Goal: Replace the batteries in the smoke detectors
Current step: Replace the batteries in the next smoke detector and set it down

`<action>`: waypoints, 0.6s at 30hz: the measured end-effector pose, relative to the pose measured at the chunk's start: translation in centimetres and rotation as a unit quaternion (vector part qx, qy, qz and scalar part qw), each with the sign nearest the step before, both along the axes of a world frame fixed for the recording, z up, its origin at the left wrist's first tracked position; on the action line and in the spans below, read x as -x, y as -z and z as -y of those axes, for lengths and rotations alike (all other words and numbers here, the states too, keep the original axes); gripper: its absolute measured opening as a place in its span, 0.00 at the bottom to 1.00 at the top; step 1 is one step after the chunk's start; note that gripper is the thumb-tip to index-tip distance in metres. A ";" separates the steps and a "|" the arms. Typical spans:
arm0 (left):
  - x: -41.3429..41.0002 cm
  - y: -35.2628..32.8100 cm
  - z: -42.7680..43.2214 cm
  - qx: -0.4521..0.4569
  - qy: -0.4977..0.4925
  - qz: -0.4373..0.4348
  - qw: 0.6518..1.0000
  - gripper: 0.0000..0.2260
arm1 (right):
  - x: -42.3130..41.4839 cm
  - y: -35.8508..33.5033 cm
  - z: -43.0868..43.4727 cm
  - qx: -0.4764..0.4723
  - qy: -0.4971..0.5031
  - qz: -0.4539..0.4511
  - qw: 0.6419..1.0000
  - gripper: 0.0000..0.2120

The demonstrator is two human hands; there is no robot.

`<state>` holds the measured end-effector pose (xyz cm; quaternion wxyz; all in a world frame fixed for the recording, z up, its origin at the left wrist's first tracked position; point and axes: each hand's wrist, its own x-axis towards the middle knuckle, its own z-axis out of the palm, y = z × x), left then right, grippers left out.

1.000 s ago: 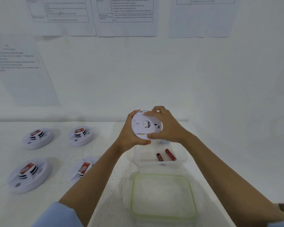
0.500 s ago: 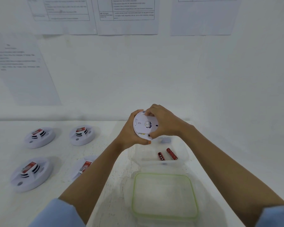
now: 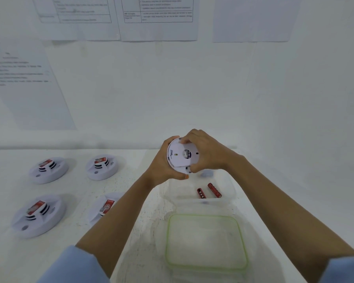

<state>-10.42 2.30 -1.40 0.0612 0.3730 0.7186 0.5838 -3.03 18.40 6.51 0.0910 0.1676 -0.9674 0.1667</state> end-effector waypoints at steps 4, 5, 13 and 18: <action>-0.8 -0.2 0.4 0.006 -0.004 -0.002 1.000 0.43 | -0.9 0.1 0.3 0.011 0.007 -0.007 1.000 0.33; -1.1 -0.3 0.5 0.015 -0.005 -0.004 1.000 0.42 | -1.3 0.2 0.4 0.012 0.010 -0.006 1.000 0.33; -5.4 -0.5 2.4 0.009 0.001 -0.023 1.000 0.43 | -5.7 1.8 1.7 0.077 0.035 0.000 0.996 0.33; -7.7 -0.5 4.1 -0.014 -0.016 0.001 1.000 0.47 | -9.6 2.9 1.7 0.154 0.037 0.048 0.986 0.28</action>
